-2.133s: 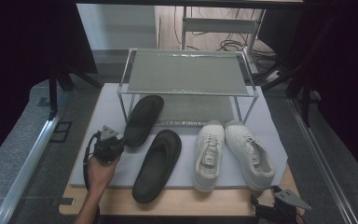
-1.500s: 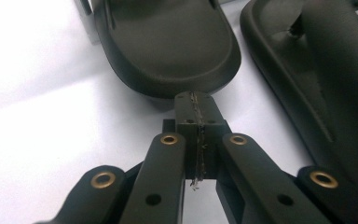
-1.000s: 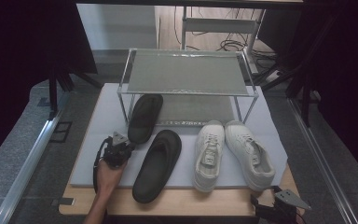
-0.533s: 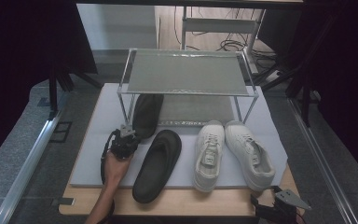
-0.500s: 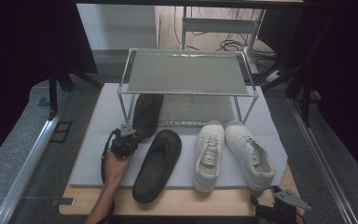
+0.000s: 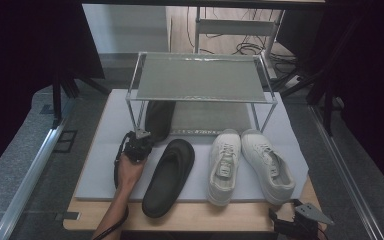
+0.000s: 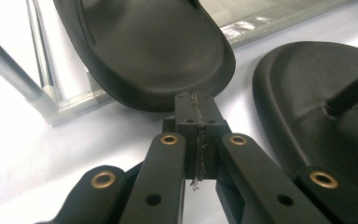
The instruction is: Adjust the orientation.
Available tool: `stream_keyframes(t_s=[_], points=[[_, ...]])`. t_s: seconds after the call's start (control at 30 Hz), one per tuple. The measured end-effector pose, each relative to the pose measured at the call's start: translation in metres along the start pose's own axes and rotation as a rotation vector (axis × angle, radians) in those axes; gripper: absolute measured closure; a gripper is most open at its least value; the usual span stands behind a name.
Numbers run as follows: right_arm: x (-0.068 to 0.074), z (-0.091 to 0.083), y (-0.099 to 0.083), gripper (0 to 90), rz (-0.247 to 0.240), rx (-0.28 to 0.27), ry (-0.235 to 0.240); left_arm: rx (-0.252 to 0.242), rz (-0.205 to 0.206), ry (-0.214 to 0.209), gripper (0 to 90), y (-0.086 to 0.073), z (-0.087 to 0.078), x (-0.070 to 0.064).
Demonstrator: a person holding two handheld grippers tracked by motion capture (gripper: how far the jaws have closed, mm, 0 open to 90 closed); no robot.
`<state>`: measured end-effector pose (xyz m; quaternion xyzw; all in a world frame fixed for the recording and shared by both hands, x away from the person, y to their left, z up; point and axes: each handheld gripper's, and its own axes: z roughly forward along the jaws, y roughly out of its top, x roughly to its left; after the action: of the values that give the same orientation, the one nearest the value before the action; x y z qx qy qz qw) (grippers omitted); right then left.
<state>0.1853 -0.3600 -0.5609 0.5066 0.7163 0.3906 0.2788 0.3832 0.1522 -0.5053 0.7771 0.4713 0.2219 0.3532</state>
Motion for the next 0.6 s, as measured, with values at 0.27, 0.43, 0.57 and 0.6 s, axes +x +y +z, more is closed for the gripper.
stream_keyframes(t_s=[0.27,0.43,0.57,0.6], points=[[0.000,0.000,0.000,0.0,-0.001,0.000,0.001,0.016,0.006,0.025,89.7,0.011,0.012,0.001],[0.000,0.000,0.000,0.0,-0.001,0.000,0.001,0.016,-0.005,0.029,89.7,0.014,0.017,0.002],[0.000,0.000,0.000,0.0,-0.002,0.000,0.002,0.022,-0.011,0.036,89.7,0.017,0.019,0.002],[0.000,0.000,0.000,0.0,-0.002,0.000,0.002,0.022,-0.014,0.033,89.7,0.017,0.020,0.002]])
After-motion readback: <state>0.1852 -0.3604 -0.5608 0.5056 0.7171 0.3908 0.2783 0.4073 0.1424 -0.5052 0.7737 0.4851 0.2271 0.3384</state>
